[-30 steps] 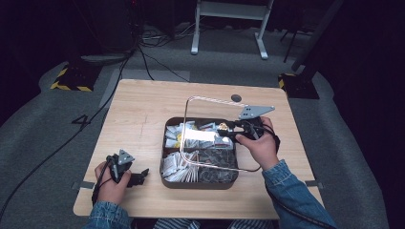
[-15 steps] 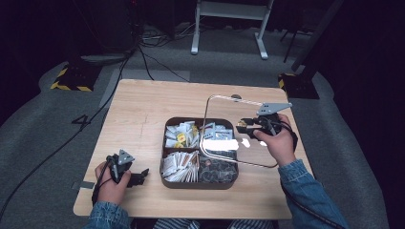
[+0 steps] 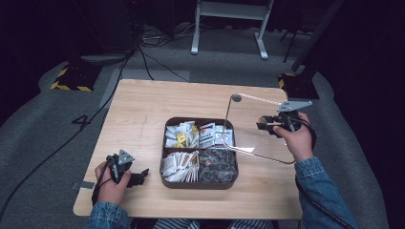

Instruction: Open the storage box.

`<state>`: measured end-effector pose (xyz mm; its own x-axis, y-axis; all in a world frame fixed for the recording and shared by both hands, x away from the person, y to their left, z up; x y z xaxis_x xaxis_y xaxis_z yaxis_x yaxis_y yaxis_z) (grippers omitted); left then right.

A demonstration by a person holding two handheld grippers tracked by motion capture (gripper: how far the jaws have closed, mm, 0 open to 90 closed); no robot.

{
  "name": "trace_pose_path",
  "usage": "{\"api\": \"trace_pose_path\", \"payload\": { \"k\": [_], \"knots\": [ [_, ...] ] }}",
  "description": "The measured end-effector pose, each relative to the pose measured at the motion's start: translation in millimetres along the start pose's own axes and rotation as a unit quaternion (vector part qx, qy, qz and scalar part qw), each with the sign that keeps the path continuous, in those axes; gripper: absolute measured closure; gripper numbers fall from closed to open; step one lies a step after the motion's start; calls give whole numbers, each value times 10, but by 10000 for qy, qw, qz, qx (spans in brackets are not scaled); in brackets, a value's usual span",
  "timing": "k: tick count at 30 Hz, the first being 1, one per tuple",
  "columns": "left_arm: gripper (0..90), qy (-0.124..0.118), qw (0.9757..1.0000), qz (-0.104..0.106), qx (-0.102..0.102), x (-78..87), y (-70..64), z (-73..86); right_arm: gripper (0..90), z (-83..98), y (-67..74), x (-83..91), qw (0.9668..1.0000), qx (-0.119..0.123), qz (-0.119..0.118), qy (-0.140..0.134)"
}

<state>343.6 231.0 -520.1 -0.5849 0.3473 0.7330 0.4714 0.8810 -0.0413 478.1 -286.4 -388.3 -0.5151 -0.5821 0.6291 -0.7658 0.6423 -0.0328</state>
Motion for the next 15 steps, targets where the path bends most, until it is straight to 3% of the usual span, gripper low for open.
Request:
{"api": "trace_pose_path", "payload": {
  "k": [5,15],
  "knots": [
    [96,4,10000,-5,-3,1,0,0,586,107,-159,25,9997,-166,156,50],
    [96,0,10000,1,0,0,0,0,586,302,-391,13,9987,-239,371,266]
  ]
}}
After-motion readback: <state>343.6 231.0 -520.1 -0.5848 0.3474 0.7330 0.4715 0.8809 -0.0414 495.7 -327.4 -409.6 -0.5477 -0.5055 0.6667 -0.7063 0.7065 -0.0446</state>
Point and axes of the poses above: each handheld gripper's, and its own axes: x roughly backward along the jaws, z roughly out of its underside, y roughly to its left, the point moved 2 cm from there along -x, roughly forward along the jaws, and after that the axes turned 1 degree about x, right-handed, at the moved point
